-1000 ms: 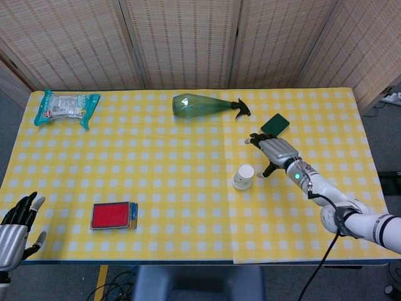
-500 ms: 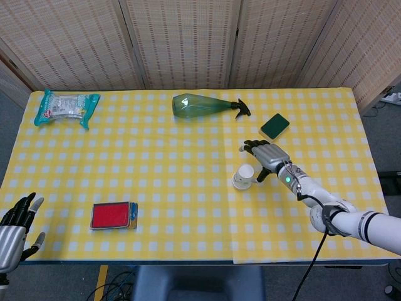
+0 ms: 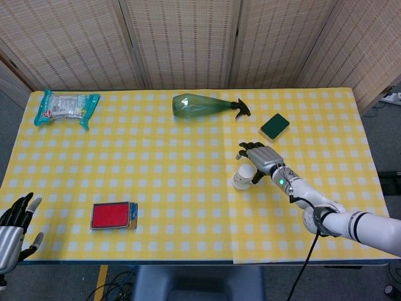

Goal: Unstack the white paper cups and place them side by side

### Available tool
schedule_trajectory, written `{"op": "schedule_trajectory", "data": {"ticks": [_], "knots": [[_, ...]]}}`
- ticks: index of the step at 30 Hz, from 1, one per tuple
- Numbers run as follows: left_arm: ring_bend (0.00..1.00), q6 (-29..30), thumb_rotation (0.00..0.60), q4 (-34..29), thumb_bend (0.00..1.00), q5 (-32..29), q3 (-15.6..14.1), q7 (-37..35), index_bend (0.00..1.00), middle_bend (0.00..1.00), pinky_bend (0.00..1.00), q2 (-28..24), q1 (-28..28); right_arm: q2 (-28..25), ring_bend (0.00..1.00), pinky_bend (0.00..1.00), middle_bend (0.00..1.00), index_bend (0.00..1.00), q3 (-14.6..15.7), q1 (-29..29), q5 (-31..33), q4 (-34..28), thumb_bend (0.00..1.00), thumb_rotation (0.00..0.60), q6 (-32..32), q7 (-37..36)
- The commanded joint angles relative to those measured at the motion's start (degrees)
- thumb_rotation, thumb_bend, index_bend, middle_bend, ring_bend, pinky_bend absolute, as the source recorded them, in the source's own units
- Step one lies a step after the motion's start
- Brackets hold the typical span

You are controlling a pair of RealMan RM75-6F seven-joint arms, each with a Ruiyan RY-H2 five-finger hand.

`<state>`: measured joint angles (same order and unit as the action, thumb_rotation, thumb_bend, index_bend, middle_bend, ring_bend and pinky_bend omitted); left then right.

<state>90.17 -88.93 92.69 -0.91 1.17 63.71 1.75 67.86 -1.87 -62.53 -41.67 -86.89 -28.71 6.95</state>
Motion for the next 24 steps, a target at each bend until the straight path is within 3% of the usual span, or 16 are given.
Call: {"op": "schedule_trajectory", "data": {"ticks": [1, 15, 24], "knots": [[0.05, -0.1, 0.6, 0.1, 0.38, 0.0, 0.0, -0.3, 0.0, 0.0, 0.2, -0.1, 0.0, 0.6, 0.0, 0.0, 0.0, 0.25, 0.2, -0.3, 0.4, 0.5, 0.2, 0.6, -0.4, 0.3], [0.05, 0.8, 0.6, 0.5, 0.38, 0.2, 0.1, -1.7, 0.0, 0.0, 0.2, -0.4, -0.3, 3.3, 0.0, 0.0, 0.02, 0.39, 0.6, -1.1, 3.5, 1.2, 0.26, 0.6, -5.1, 3.3], [0.05, 1.1, 0.6, 0.4, 0.38, 1.1, -0.2, -1.0, 0.0, 0.0, 0.2, -0.1, -0.4, -2.6, 0.0, 0.0, 0.02, 0.42, -1.3, -0.1, 2.7, -6.1, 0.27, 0.6, -8.8, 3.7]]}}
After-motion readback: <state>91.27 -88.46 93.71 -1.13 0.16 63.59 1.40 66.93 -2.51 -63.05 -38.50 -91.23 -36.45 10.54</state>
